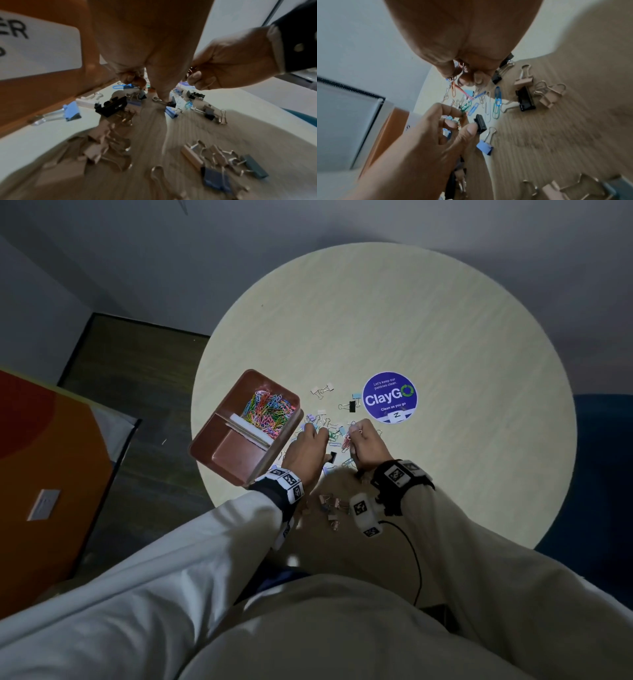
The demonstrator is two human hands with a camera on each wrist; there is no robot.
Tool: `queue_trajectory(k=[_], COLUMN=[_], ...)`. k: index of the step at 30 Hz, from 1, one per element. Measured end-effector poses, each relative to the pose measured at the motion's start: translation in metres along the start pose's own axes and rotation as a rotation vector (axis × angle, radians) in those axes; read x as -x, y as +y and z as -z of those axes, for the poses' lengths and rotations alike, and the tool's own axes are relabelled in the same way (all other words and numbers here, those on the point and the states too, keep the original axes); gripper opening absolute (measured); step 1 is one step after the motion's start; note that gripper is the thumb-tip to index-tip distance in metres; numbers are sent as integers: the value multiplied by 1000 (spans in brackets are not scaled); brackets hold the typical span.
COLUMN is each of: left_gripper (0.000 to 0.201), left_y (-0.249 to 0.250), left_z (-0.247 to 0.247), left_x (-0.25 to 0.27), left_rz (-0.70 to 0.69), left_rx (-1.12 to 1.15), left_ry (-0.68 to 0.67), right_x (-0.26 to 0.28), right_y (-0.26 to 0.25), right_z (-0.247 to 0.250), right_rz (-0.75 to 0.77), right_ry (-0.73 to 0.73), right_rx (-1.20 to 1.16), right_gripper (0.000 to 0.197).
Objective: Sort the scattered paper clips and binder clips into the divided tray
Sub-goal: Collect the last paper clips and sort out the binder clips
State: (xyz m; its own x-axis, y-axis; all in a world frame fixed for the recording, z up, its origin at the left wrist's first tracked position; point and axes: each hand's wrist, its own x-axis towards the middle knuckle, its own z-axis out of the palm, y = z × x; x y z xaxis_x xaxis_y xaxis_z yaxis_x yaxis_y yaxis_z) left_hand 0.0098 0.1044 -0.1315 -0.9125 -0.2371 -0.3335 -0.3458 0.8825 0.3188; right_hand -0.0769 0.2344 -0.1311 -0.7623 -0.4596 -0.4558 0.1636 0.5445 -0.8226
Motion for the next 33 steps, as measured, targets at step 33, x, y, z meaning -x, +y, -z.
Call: queue_trajectory(k=[33], left_gripper=[22], left_y=[-5], left_z=[-6], left_x=[-20], left_rz=[-45], left_rx=[22], left_ry=[9], right_x=[25], right_y=[-1], right_z=[16], right_rz=[-327], right_ry=[-72], right_rx=[-574], right_gripper=[32])
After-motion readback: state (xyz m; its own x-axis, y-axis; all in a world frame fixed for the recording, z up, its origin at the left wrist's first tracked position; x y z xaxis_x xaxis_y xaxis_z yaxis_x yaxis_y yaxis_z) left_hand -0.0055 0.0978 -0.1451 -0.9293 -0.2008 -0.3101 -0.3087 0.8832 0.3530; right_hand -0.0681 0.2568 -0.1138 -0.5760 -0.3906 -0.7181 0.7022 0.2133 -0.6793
